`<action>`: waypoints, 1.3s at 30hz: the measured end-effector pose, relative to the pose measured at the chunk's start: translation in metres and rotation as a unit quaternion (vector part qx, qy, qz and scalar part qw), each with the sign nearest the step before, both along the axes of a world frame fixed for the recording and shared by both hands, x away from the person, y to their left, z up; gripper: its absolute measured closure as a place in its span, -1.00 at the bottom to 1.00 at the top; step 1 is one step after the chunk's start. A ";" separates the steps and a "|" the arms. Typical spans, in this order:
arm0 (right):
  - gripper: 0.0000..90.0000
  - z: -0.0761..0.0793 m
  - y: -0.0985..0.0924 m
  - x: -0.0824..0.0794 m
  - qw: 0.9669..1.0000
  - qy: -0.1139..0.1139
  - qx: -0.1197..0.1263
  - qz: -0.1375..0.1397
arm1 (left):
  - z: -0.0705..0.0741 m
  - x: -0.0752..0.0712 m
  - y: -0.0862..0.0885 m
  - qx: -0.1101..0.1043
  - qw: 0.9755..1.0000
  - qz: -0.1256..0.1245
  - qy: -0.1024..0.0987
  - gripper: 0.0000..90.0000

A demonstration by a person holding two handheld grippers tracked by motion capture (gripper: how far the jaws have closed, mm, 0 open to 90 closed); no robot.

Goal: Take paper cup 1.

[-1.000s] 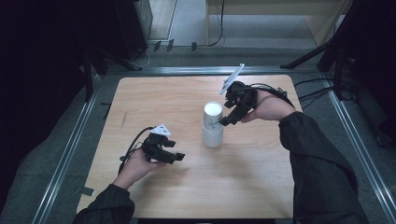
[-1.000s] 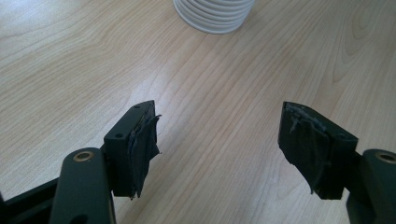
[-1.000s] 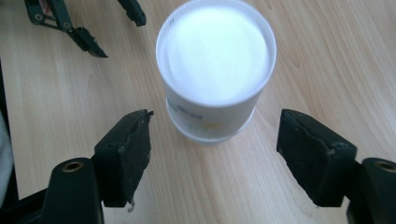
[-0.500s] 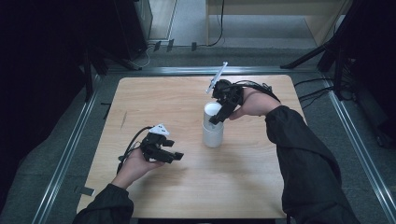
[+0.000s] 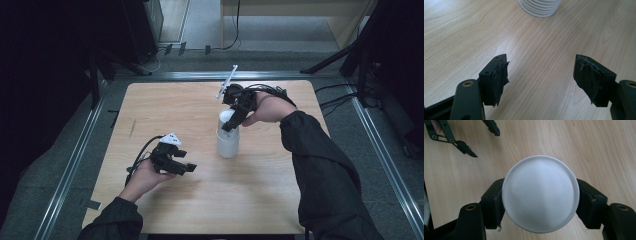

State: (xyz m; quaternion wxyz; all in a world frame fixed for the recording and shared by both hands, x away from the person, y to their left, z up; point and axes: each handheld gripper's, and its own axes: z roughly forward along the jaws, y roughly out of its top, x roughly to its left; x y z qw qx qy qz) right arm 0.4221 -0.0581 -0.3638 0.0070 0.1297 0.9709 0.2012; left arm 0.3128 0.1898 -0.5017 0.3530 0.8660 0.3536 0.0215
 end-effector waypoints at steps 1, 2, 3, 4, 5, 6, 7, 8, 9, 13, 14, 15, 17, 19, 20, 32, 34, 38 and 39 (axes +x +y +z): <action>-0.27 0.001 0.000 0.000 1.000 -0.003 0.000 0.001 | 0.000 0.000 0.000 0.000 1.000 0.000 0.000 -0.39; -0.27 0.002 0.000 0.000 1.000 -0.004 0.001 0.001 | 0.000 0.000 0.000 0.000 1.000 0.000 0.000 -0.39; -0.27 0.002 0.000 0.000 1.000 -0.004 0.001 0.001 | 0.000 0.000 0.000 0.000 1.000 0.000 0.000 -0.39; -0.27 0.003 0.000 0.000 1.000 -0.003 0.001 0.000 | 0.000 0.000 0.000 0.000 1.000 -0.001 0.000 -0.39; -0.27 0.005 0.000 0.000 1.000 -0.004 -0.001 0.001 | 0.000 0.000 0.000 0.000 1.000 -0.001 0.000 -0.39; -0.27 0.005 0.000 0.000 1.000 -0.004 -0.001 0.001 | 0.000 0.000 0.000 0.000 1.000 -0.001 0.000 -0.39; -0.27 0.006 0.000 0.000 1.000 -0.005 0.000 0.000 | 0.000 0.000 0.000 0.000 1.000 -0.001 0.000 -0.39; -0.27 0.007 0.000 -0.001 1.000 -0.005 -0.001 -0.001 | 0.000 0.000 0.000 0.000 1.000 0.000 0.000 -0.39; -0.27 0.009 0.000 -0.001 1.000 -0.005 -0.001 0.001 | 0.000 0.000 0.000 0.000 1.000 -0.001 0.001 -0.39; -0.26 0.018 -0.001 -0.003 1.000 -0.009 0.003 0.002 | 0.000 0.000 0.000 -0.003 1.000 -0.001 0.003 -0.40; -0.26 0.021 -0.002 -0.003 1.000 -0.013 0.004 0.004 | -0.001 0.000 0.000 -0.002 1.000 0.000 0.004 -0.40; -0.26 0.024 -0.002 -0.003 1.000 -0.013 0.006 0.001 | -0.001 0.000 0.000 -0.001 1.000 -0.001 0.004 -0.40; -0.26 0.034 -0.003 -0.006 1.000 -0.013 0.006 -0.002 | -0.001 0.001 0.000 0.000 1.000 -0.001 0.004 -0.40; -0.26 0.037 -0.003 -0.007 1.000 -0.016 0.006 -0.002 | -0.001 0.000 0.000 -0.001 1.000 0.000 0.004 -0.40; -0.26 0.041 -0.004 -0.008 1.000 -0.018 0.007 -0.001 | -0.001 0.000 0.000 -0.002 1.000 0.001 0.003 -0.40; -0.25 0.089 -0.014 -0.034 0.999 -0.047 0.009 -0.006 | 0.000 0.001 0.001 -0.008 1.000 0.002 0.009 -0.43; -0.25 0.097 -0.020 -0.044 0.998 -0.051 0.020 -0.005 | 0.001 0.002 0.002 -0.015 1.000 0.004 0.017 -0.46; -0.25 0.097 -0.028 -0.057 0.998 -0.042 0.037 0.006 | 0.002 0.001 0.003 -0.021 1.000 -0.001 0.016 -0.50; -0.25 0.095 -0.031 -0.061 0.998 -0.041 0.044 0.010 | 0.003 0.001 0.003 -0.021 1.000 -0.004 0.013 -0.50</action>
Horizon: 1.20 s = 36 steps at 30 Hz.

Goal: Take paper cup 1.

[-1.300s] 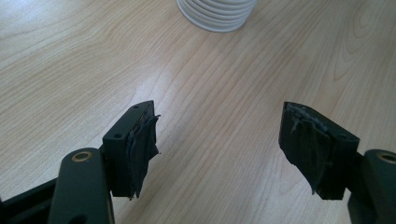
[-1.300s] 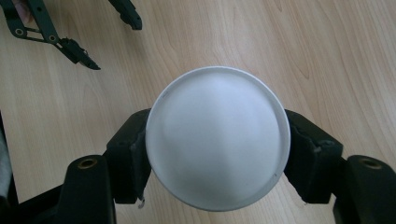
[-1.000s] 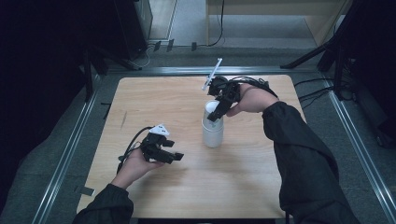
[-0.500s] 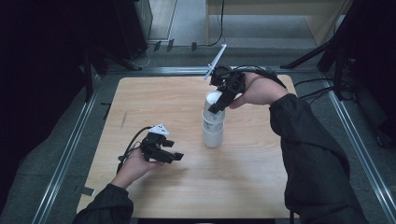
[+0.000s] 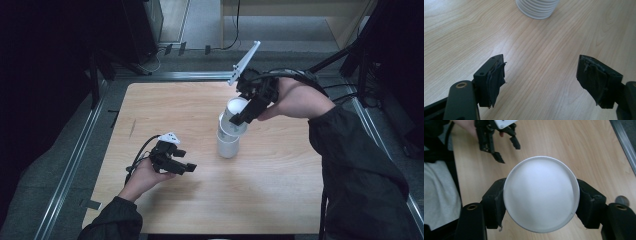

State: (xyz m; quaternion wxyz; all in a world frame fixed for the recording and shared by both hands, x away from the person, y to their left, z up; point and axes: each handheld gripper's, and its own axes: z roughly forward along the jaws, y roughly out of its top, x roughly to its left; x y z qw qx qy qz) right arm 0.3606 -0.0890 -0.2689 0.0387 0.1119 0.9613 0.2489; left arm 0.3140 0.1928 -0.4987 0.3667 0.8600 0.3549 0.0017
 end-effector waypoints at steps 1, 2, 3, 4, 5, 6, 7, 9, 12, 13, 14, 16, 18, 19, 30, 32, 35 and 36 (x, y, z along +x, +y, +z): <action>-0.25 -0.004 -0.003 -0.005 1.000 0.005 0.002 0.002 | 0.000 0.000 0.000 0.000 1.000 -0.001 -0.002 -0.52; -0.25 -0.007 -0.004 -0.008 1.000 0.005 0.003 0.003 | 0.001 0.000 0.000 -0.003 1.000 -0.003 -0.002 -0.52; -0.25 -0.012 -0.006 -0.012 1.000 0.005 0.004 0.007 | 0.001 -0.001 -0.001 -0.009 1.000 -0.004 -0.001 -0.52; -0.25 -0.017 -0.008 -0.015 1.000 0.007 0.002 0.008 | 0.002 -0.001 -0.001 -0.009 1.000 -0.008 -0.002 -0.54; -0.25 -0.023 -0.009 -0.018 1.000 0.010 0.001 0.011 | 0.002 -0.001 -0.002 -0.009 1.000 -0.011 -0.004 -0.55; -0.25 -0.028 -0.011 -0.021 1.000 0.012 0.001 0.012 | 0.002 -0.002 -0.003 -0.006 1.000 -0.014 -0.004 -0.56; -0.25 -0.033 -0.012 -0.023 1.000 0.016 0.004 0.013 | 0.002 -0.002 -0.003 -0.006 1.000 -0.017 -0.004 -0.56; -0.25 -0.043 -0.015 -0.027 1.000 0.017 0.007 0.015 | 0.002 -0.002 -0.005 -0.007 1.000 -0.022 -0.003 -0.57; -0.25 -0.056 -0.017 -0.031 0.999 0.026 0.016 0.021 | 0.004 -0.001 -0.007 -0.008 0.999 -0.033 -0.009 -0.58; -0.25 -0.062 -0.018 -0.032 0.999 0.028 0.016 0.022 | 0.004 -0.002 -0.008 -0.010 0.999 -0.034 -0.010 -0.59; -0.25 -0.071 -0.018 -0.034 0.999 0.033 0.021 0.025 | 0.006 -0.002 -0.009 -0.012 0.999 -0.040 -0.014 -0.59; -0.25 -0.081 -0.019 -0.035 0.999 0.035 0.025 0.032 | 0.008 -0.002 -0.010 -0.016 0.999 -0.043 -0.018 -0.60; -0.25 -0.084 -0.019 -0.036 0.998 0.034 0.028 0.034 | 0.009 -0.002 -0.010 -0.016 0.999 -0.047 -0.019 -0.60; -0.25 -0.090 -0.019 -0.036 0.998 0.034 0.033 0.035 | 0.009 -0.002 -0.011 -0.018 0.999 -0.048 -0.018 -0.60; -0.25 -0.138 -0.025 -0.034 0.995 0.052 0.080 0.032 | 0.034 0.007 -0.016 -0.024 0.997 -0.069 -0.040 -0.59; -0.25 -0.141 -0.025 -0.034 0.994 0.054 0.086 0.031 | 0.038 0.010 -0.018 -0.029 0.996 -0.074 -0.040 -0.59; -0.25 -0.147 -0.026 -0.033 0.993 0.057 0.098 0.030 | 0.040 0.013 -0.021 -0.039 0.994 -0.091 -0.037 -0.59; -0.25 -0.152 -0.027 -0.032 0.992 0.058 0.105 0.027 | 0.041 0.014 -0.022 -0.041 0.994 -0.095 -0.038 -0.59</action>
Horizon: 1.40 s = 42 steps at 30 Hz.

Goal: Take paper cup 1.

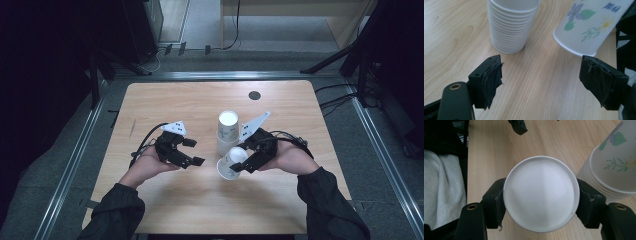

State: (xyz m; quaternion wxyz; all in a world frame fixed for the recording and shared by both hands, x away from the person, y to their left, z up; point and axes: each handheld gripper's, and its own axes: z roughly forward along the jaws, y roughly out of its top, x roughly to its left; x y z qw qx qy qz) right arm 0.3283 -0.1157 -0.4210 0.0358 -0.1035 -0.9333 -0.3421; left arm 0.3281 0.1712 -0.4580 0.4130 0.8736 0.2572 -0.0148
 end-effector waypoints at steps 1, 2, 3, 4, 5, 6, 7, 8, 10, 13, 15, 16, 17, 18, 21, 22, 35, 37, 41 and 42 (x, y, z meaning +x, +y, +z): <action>-0.25 0.000 0.000 0.000 1.000 0.000 0.000 0.000 | 0.001 0.000 -0.001 -0.003 1.000 -0.002 0.001 -0.59; -0.25 -0.004 0.000 0.001 1.000 0.004 0.006 -0.004 | 0.001 0.000 -0.001 -0.010 1.000 -0.004 0.004 -0.59; -0.25 -0.004 0.000 0.001 1.000 0.004 0.006 -0.004 | 0.001 0.000 -0.001 -0.016 1.000 -0.004 0.005 -0.59; -0.25 -0.006 0.000 0.002 1.000 0.003 0.009 -0.005 | 0.001 -0.002 -0.001 -0.019 1.000 -0.005 0.001 -0.60; -0.25 -0.007 0.000 0.002 1.000 0.004 0.013 -0.006 | -0.001 -0.003 -0.001 -0.023 1.000 -0.009 0.000 -0.60; -0.25 -0.009 0.000 0.002 1.000 0.004 0.015 -0.004 | -0.002 -0.003 -0.002 -0.020 1.000 -0.014 0.004 -0.60; -0.25 -0.011 0.000 0.002 1.000 0.003 0.021 -0.002 | -0.003 -0.004 -0.003 -0.012 1.000 -0.020 0.006 -0.62; -0.25 -0.012 0.001 0.002 1.000 0.004 0.025 0.000 | -0.004 -0.006 -0.004 -0.006 1.000 -0.026 0.003 -0.64; -0.25 -0.016 0.002 0.003 0.999 0.005 0.036 -0.003 | -0.005 -0.009 -0.008 0.001 0.999 -0.038 -0.002 -0.68; -0.24 -0.022 0.004 0.004 0.999 0.014 0.039 -0.005 | -0.007 -0.011 -0.013 -0.001 0.999 -0.050 -0.003 -0.71; -0.24 -0.026 0.008 0.004 0.999 0.013 0.032 -0.001 | -0.009 -0.010 -0.018 -0.002 0.998 -0.057 0.001 -0.71; -0.24 -0.026 0.008 0.004 0.999 0.013 0.032 -0.001 | -0.011 -0.011 -0.020 -0.001 0.998 -0.060 0.003 -0.71; -0.24 -0.027 0.010 0.004 0.999 0.017 0.032 0.000 | -0.013 -0.011 -0.023 0.004 0.998 -0.064 0.003 -0.71; -0.24 -0.027 0.010 0.004 0.999 0.017 0.032 0.000 | -0.016 -0.012 -0.025 0.006 0.998 -0.067 0.000 -0.71; -0.24 -0.025 0.010 0.004 0.999 0.022 0.042 -0.002 | -0.021 -0.013 -0.031 0.007 0.997 -0.071 0.000 -0.72; -0.24 -0.025 0.010 0.004 0.999 0.022 0.042 -0.002 | -0.021 -0.013 -0.033 0.009 0.997 -0.073 -0.003 -0.72; -0.24 -0.027 0.014 0.002 0.997 0.043 0.067 -0.008 | -0.024 -0.014 -0.046 -0.025 0.994 -0.104 -0.004 -0.70; -0.24 -0.027 0.016 0.002 0.997 0.046 0.068 -0.010 | -0.026 -0.014 -0.048 -0.024 0.994 -0.109 -0.003 -0.69; -0.24 -0.027 0.017 0.001 0.996 0.050 0.077 -0.009 | -0.028 -0.015 -0.051 -0.024 0.993 -0.114 -0.007 -0.69; -0.24 -0.026 0.016 0.001 0.995 0.051 0.080 -0.009 | -0.028 -0.015 -0.051 -0.024 0.993 -0.114 -0.008 -0.67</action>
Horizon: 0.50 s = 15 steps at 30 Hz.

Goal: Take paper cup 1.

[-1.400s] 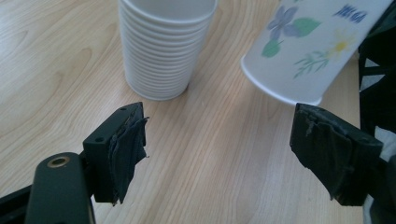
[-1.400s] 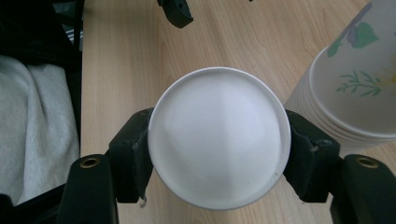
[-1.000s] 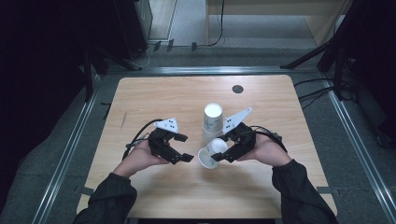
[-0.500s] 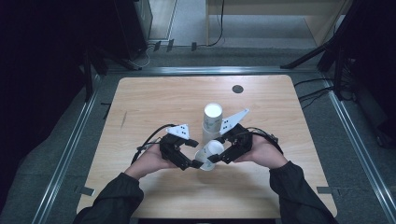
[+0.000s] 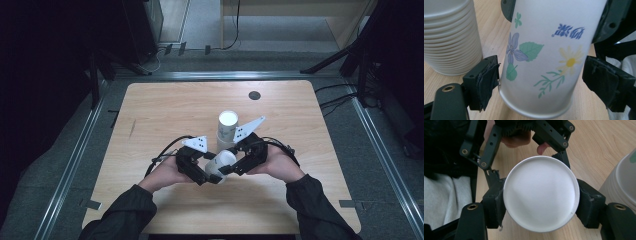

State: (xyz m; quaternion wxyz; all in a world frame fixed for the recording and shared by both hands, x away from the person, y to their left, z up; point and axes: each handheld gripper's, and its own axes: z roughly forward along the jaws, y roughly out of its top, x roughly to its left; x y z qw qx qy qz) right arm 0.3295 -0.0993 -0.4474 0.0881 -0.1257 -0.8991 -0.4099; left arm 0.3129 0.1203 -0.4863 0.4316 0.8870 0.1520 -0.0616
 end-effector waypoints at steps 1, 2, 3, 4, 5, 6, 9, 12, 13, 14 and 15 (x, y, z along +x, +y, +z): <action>-0.24 0.001 0.000 0.000 1.000 0.002 0.005 0.000 | 0.000 0.000 0.000 0.000 1.000 -0.001 0.000 -0.67; -0.24 0.001 -0.001 0.000 1.000 0.003 0.010 -0.001 | 0.000 0.000 0.000 0.001 1.000 -0.001 0.001 -0.66; -0.24 0.001 -0.001 0.001 1.000 0.004 0.011 -0.001 | -0.001 0.000 0.000 0.002 1.000 -0.001 0.001 -0.65; -0.24 0.002 -0.001 0.001 1.000 0.007 0.013 -0.002 | -0.001 0.000 0.001 0.003 1.000 -0.003 0.000 -0.61; -0.24 0.001 -0.002 0.001 1.000 0.010 0.013 -0.001 | -0.001 0.001 0.001 0.002 1.000 -0.004 0.001 -0.53; -0.23 0.001 -0.002 0.001 1.000 0.009 0.014 0.000 | -0.002 0.001 0.002 0.001 1.000 -0.005 0.001 -0.52; -0.23 0.001 -0.002 0.001 1.000 0.011 0.013 -0.001 | -0.002 0.001 0.002 0.001 1.000 -0.008 -0.002 -0.50; -0.23 0.001 -0.003 0.001 1.000 0.013 0.011 -0.001 | 0.000 0.000 0.002 0.004 1.000 -0.011 -0.010 -0.44; -0.23 0.001 -0.003 0.001 1.000 0.013 0.011 -0.001 | 0.000 -0.001 0.002 0.002 1.000 -0.014 -0.013 -0.44; -0.23 0.001 -0.003 0.001 1.000 0.014 0.011 -0.001 | 0.001 -0.002 0.003 0.003 1.000 -0.021 -0.014 -0.39; -0.23 0.001 -0.003 0.001 1.000 0.014 0.010 0.000 | 0.001 -0.002 0.002 0.005 1.000 -0.019 -0.018 -0.36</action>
